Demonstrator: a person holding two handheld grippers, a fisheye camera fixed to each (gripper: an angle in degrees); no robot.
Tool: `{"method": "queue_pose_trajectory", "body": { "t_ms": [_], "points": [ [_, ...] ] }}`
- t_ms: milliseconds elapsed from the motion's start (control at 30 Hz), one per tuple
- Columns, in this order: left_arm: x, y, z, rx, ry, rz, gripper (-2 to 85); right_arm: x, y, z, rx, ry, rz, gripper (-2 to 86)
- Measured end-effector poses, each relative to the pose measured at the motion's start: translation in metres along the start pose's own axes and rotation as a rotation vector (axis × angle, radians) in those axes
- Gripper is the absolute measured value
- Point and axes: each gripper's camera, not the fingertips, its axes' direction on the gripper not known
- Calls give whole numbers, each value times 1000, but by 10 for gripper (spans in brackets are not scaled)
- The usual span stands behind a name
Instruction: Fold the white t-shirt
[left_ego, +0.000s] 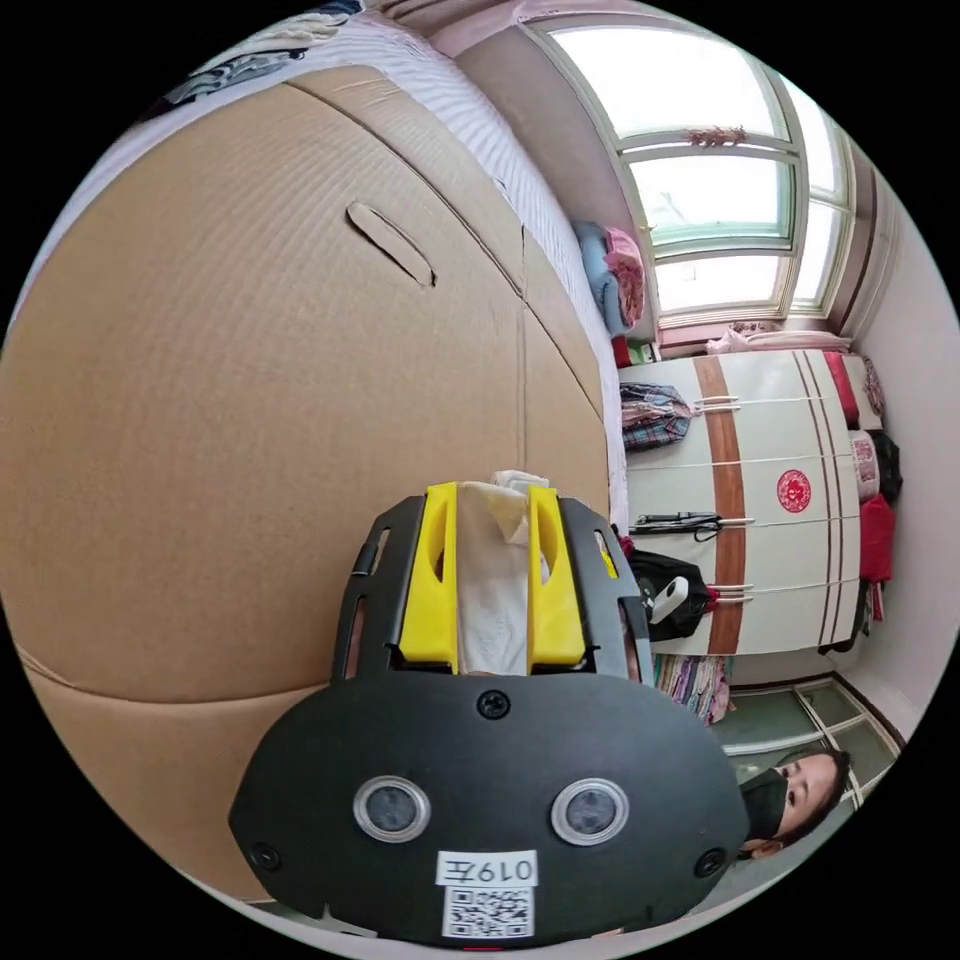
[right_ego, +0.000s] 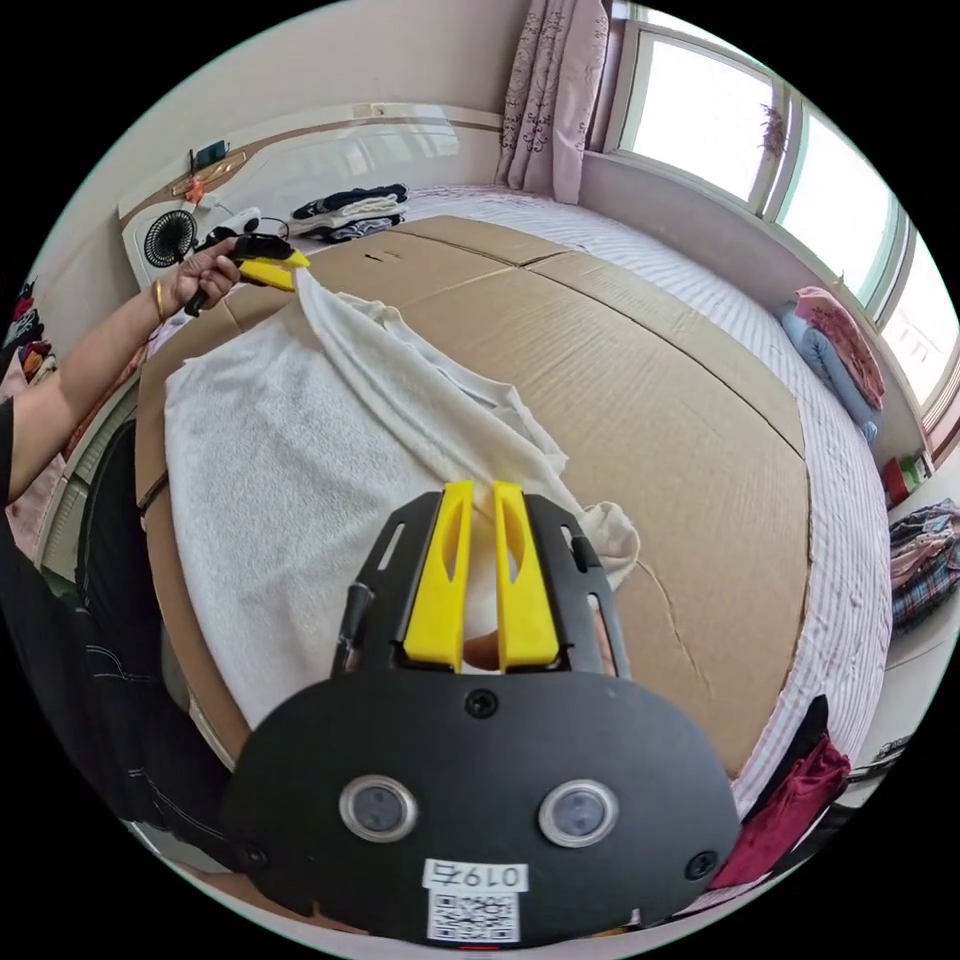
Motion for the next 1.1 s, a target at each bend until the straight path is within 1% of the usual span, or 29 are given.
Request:
{"method": "queue_pose_trajectory", "body": {
  "t_ms": [33,133,200,300,333,500,567,633,733,800,833,900,933,1000,1033,1067,1100],
  "points": [
    [2,1,-1,1,-20,-1,91,-7,-1,3,-4,17,-19,44],
    [18,7,4,-82,-69,64,85,-18,-4,15,-40,33,-38,38],
    [44,17,4,-93,-179,178,77,-17,-3,21,-45,28,-10,26],
    [67,27,2,-87,-253,215,73,-10,-1,28,-47,-15,49,7],
    [69,28,1,-76,-247,209,74,-8,1,30,-46,-38,66,3],
    [70,41,-16,4,-104,74,89,-5,11,38,-34,-100,95,-1],
    [74,49,-19,16,-127,48,93,-5,16,42,-27,-119,111,-2],
    [94,62,-24,56,-152,115,90,-9,18,43,-26,-116,105,-2],
    [166,93,-19,88,-204,406,85,-25,19,42,-27,-72,46,-2],
    [244,132,6,83,-361,715,84,-41,21,33,20,-15,-6,-1],
    [263,144,16,72,-398,793,83,-52,23,24,74,22,-39,0],
    [324,190,62,11,-552,1054,79,-68,26,14,156,61,-98,2],
    [336,201,74,-5,-594,1109,78,-80,28,11,185,79,-144,5],
    [373,244,122,-41,-740,1305,73,-98,28,17,169,101,-222,16],
    [380,253,132,-43,-768,1342,72,-110,28,23,140,123,-273,30],
    [391,266,152,-73,-801,1390,71,-120,29,27,125,152,-305,40],
    [400,275,168,-123,-794,1422,71,-124,30,30,120,170,-317,46]
  ]
}}
